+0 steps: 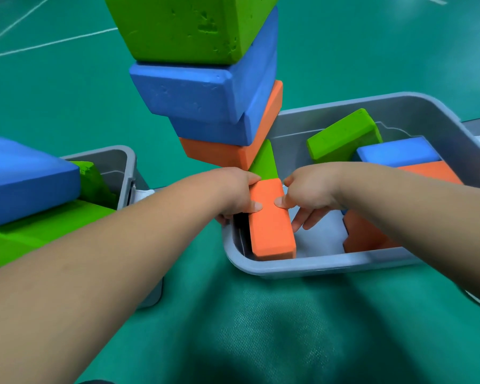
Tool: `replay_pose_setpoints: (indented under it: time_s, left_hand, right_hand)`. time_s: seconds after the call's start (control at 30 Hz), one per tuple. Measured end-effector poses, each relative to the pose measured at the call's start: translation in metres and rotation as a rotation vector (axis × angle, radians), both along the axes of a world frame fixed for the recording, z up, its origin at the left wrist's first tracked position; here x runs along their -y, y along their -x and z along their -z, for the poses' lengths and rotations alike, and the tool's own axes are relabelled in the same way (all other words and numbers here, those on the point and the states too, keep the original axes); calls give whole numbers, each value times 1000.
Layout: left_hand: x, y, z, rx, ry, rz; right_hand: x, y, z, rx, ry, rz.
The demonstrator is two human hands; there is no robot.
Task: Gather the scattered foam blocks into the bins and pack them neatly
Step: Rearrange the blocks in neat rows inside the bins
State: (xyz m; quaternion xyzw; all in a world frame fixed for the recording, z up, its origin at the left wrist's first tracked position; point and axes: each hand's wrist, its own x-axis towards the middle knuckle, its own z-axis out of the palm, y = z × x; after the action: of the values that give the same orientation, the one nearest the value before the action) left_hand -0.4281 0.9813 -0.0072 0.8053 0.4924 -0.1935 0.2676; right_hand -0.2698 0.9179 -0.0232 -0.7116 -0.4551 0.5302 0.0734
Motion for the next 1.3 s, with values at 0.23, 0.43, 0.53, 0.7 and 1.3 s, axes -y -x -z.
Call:
replay_pose_setpoints:
  time_s: [0.23,0.43,0.53,0.7,1.3]
  left_hand:
    - [9,-16,2,-277,-308,270]
    - [13,-16,-2,-194,-236,362]
    - [12,-17,0,-224,-245,389]
    - [9,-19,2,-285,-302,428]
    - [22,-31,4,-477,-312,363]
  right_hand:
    - [2,-16,17,-85,25,-13]
    - [6,-30,27,-143,9,35]
    - [3,-31,35,-143,0,54]
    - [-4,-28,43,-131,-24,54]
    - [23,-20,38,-26,-44,-26]
